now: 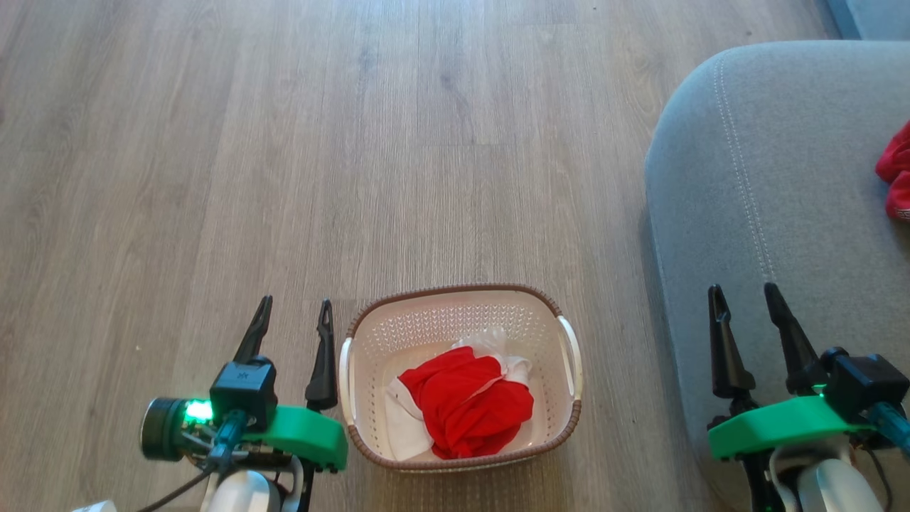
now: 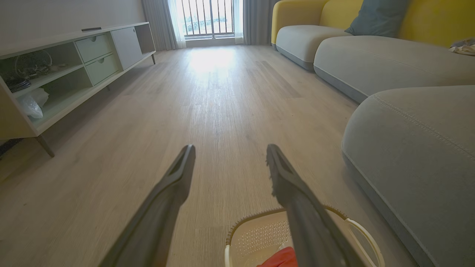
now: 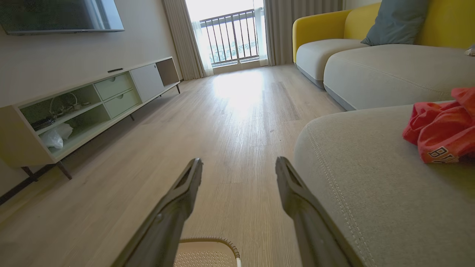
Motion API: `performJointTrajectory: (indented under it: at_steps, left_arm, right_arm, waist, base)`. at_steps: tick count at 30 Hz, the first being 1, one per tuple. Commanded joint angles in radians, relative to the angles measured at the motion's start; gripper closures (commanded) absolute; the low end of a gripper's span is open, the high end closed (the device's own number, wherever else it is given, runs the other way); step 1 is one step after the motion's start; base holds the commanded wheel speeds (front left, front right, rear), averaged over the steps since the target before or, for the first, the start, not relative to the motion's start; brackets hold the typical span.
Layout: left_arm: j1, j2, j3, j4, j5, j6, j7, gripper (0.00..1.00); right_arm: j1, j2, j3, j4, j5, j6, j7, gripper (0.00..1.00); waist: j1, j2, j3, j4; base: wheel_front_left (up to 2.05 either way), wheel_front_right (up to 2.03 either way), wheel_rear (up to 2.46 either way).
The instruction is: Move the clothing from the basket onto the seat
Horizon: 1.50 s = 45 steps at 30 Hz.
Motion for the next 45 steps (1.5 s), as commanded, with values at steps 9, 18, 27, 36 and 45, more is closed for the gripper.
performJointTrajectory:
  at_steps: [9, 18, 27, 36, 45]
  left_arm:
    - [-0.057, -0.004, 0.024, -0.036, 0.002, -0.007, -0.005, 0.0]
    - [-0.089, -0.004, 0.005, -0.036, 0.019, -0.03, -0.005, 0.0]
    - [-0.212, -0.004, -0.069, 0.022, 0.078, -0.098, -0.005, 0.0]
    - [-0.353, 0.015, -0.144, 0.138, 0.122, -0.153, -0.005, 0.0]
    - [-0.52, 0.089, -0.271, 0.391, 0.224, -0.151, -0.005, 0.0]
  right_arm:
    - [-0.039, -0.003, 0.011, -0.034, -0.006, 0.0, -0.006, 0.0]
    - [-0.068, 0.002, -0.029, -0.023, -0.031, 0.0, -0.006, 0.0]
    - [-0.14, 0.012, -0.053, -0.044, -0.062, 0.0, -0.006, 0.0]
    - [-0.199, 0.018, -0.075, -0.061, -0.064, 0.0, -0.006, 0.0]
    - [-0.235, 0.019, -0.039, -0.083, -0.03, 0.0, -0.006, 0.0]
  waist:
    - [0.0, 0.0, 0.01, 0.0]
    - [0.0, 0.0, 0.096, -0.019]
    - [0.0, 0.0, 0.329, -0.067]
    - [0.0, 0.0, 0.51, -0.132]
    - [0.0, 0.0, 0.657, -0.211]
  base:
    - [0.0, 0.0, 0.0]
    - [0.0, 0.0, 0.0]
    - [0.0, 0.0, 0.0]
    - [0.0, 0.0, 0.0]
    - [0.0, 0.0, 0.0]
